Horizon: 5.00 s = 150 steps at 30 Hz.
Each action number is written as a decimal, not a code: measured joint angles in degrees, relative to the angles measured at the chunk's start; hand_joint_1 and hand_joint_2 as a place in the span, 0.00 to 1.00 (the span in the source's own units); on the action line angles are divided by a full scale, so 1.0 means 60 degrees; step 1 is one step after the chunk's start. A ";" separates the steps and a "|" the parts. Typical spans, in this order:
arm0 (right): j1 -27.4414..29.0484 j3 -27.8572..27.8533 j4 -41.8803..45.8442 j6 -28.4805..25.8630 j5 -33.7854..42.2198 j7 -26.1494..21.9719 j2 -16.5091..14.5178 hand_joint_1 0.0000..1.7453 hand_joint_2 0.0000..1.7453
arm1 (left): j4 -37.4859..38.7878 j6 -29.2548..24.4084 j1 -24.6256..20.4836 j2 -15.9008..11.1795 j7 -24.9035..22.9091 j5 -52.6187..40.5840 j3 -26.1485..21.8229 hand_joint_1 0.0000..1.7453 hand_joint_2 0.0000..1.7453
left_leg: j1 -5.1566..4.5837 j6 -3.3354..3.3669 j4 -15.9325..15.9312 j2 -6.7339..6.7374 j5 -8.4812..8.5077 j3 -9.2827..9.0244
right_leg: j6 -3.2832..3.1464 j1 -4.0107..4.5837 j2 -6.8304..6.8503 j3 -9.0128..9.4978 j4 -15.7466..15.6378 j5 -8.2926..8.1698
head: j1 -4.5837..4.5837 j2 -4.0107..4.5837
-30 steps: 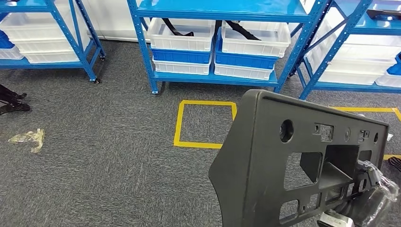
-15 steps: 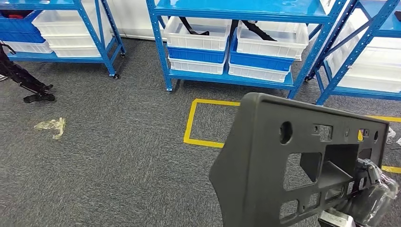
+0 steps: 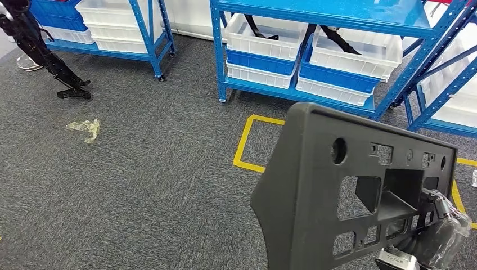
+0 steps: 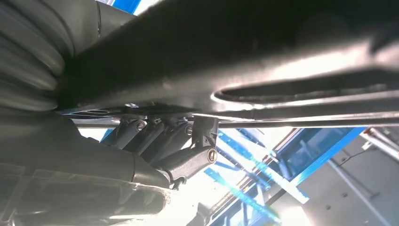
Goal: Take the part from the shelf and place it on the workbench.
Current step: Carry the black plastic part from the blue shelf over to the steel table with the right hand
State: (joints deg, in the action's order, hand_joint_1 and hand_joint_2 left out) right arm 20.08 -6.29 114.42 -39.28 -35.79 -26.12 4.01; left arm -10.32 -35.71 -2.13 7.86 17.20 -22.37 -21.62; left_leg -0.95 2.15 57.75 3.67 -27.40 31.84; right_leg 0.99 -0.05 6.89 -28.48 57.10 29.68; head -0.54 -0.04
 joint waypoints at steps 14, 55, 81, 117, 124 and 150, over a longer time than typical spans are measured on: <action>0.0010 -0.0118 -0.0013 0.0000 -0.0072 -0.0036 -0.0039 0.95 1.00 | 0.0003 -0.0016 0.0038 0.0031 -0.0010 -0.0063 0.0019 0.00 1.00 | 0.0169 -0.0215 0.0131 -0.1618 0.0296 0.0447 | 0.0198 -0.0282 -0.1404 -0.0054 0.0100 -0.0001 | -0.0001 0.0000; -0.0194 0.0025 -0.0254 0.0000 -0.0292 0.0135 -0.0108 0.95 1.00 | 0.0004 -0.0161 -0.0004 0.0033 -0.0032 0.0062 -0.0004 0.00 1.00 | 0.0341 -0.0474 0.0524 0.0044 0.0124 0.0531 | 0.0123 -0.0189 -0.0236 -0.0040 0.0046 0.0044 | -0.0046 0.0000; -0.2191 0.2659 -0.1675 0.0508 -0.1434 0.1648 -0.0264 0.95 1.00 | 0.0004 -0.0199 0.0064 -0.0141 -0.0515 0.0554 -0.0269 0.00 1.00 | 0.0234 -0.0430 0.2716 -0.0728 -0.0820 0.1829 | -0.0191 -0.0109 -0.0776 -0.0230 -0.0010 -0.0236 | -0.0018 -0.0001; -0.1728 0.2472 -0.2066 0.0007 -0.1154 0.1607 0.0073 0.95 1.00 | -0.0065 -0.0352 -0.0089 0.0140 -0.0963 -0.0480 0.0207 0.00 1.00 | 0.0157 -0.0239 0.0257 0.0044 0.0192 0.0400 | -0.0049 0.0010 -0.0184 -0.0288 0.0083 -0.0181 | 0.0015 0.0000; -0.0937 0.1747 -0.1410 0.0000 -0.1140 0.1409 0.0254 0.95 1.00 | -0.0091 -0.0270 -0.0182 0.0188 -0.1052 -0.0832 0.0518 0.00 1.00 | 0.0180 0.0153 -0.0015 -0.0644 0.0329 0.0298 | 0.0113 -0.0048 -0.0911 -0.0877 0.1583 0.0664 | 0.0042 -0.0001; 0.0224 0.0727 -0.0403 -0.0001 -0.1127 0.1090 0.0151 0.95 1.00 | -0.0099 -0.0233 -0.0294 0.0204 -0.1280 -0.1105 0.0952 0.00 1.00 | 0.0035 -0.0065 0.0110 -0.0117 0.0123 0.0252 | 0.0058 0.0000 0.0077 -0.0190 0.0136 -0.0081 | -0.0003 -0.0002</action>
State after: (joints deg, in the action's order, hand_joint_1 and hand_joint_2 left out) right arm 21.43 -1.93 112.00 -39.28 -42.55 -19.58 4.92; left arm -10.91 -37.11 -3.90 9.09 9.52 -29.00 -15.91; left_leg -0.74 1.76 58.41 2.97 -26.66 33.36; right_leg 1.34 -0.05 7.35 -29.62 57.91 29.19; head -0.55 -0.05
